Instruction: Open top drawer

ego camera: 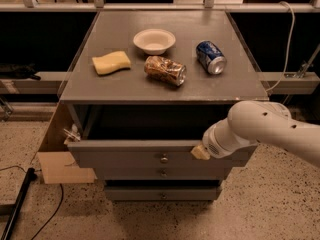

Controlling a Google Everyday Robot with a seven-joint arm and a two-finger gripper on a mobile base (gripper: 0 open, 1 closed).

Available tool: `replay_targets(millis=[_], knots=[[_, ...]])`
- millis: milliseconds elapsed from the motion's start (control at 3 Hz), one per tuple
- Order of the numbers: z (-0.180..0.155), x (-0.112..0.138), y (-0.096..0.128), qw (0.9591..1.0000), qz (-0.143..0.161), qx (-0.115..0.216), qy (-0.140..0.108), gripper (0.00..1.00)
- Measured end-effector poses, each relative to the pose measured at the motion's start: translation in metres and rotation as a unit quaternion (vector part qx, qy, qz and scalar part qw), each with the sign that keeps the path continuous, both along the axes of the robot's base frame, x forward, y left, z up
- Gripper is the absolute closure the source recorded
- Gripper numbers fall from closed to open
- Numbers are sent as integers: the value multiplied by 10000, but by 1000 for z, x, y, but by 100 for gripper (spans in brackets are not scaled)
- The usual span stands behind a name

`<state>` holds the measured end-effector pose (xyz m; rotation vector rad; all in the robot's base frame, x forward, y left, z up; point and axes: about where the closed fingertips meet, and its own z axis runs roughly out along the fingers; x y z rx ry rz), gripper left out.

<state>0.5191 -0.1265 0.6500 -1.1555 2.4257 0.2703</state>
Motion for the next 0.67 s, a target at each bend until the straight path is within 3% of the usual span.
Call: replay_targets(millis=[333,667], knots=[[1,0,0,10000,0,0,0,85],[1,0,0,10000,1,0,0,62]])
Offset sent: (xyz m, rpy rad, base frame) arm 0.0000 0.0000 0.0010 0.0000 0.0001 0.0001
